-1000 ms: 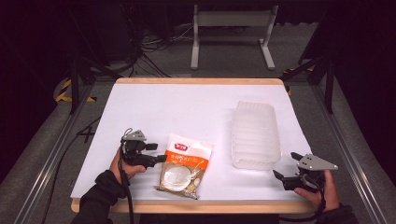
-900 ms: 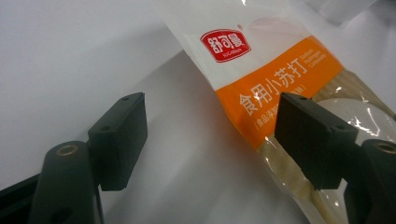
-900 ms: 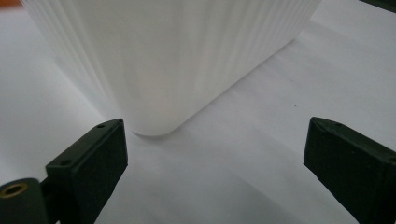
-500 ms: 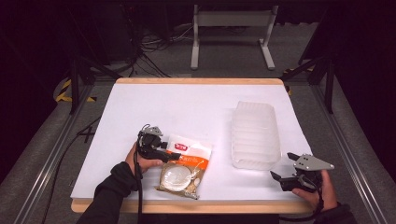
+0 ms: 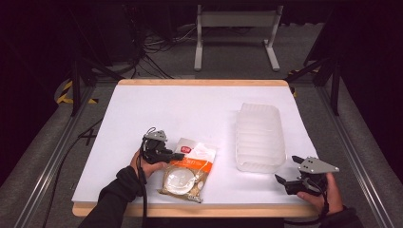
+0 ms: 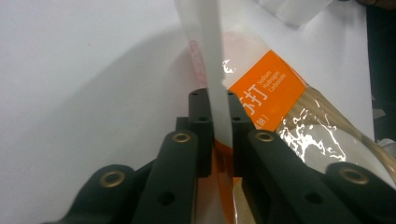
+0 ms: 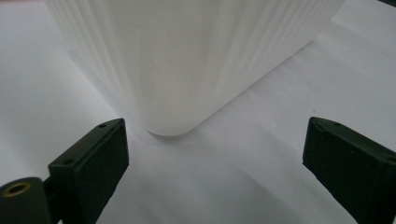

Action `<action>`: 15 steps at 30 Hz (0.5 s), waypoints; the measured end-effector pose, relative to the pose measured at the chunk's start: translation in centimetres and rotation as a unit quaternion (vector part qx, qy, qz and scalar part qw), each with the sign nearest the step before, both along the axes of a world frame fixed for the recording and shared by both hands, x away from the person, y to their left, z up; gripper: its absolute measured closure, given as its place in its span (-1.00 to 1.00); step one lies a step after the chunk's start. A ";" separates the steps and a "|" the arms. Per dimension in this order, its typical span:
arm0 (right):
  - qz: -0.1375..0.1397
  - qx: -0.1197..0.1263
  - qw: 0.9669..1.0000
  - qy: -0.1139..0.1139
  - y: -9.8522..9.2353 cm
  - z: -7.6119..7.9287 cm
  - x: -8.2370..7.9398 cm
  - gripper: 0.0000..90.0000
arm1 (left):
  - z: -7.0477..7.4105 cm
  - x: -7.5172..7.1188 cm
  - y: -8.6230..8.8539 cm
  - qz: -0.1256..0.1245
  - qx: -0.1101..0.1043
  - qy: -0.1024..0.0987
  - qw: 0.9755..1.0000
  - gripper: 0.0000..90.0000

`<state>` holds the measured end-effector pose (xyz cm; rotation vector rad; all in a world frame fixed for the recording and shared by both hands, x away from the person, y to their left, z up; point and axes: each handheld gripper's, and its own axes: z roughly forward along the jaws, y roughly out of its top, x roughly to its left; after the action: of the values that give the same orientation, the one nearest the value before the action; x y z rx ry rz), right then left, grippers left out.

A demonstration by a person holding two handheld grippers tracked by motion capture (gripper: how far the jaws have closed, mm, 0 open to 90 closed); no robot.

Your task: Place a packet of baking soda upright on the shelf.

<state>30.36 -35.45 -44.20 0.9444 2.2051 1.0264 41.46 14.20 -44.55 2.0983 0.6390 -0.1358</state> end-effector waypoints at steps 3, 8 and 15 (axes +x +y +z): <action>-0.004 0.001 1.000 -0.002 -0.2 0.0 0.0 -0.83 | 0.3 -0.3 0.0 0.000 -0.003 -0.013 1.000 0.99; -0.010 0.004 1.000 -0.005 -0.4 0.1 0.0 -0.83 | 1.4 -1.8 0.4 0.003 -0.024 -0.052 0.998 1.00; -0.022 0.017 1.000 -0.003 -1.0 0.2 0.0 -0.82 | 3.2 -3.8 1.4 0.006 -0.046 -0.080 0.996 1.00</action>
<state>30.39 -36.41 -44.01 0.9984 2.1579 1.0483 37.62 15.65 -41.33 1.9922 0.5392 0.0101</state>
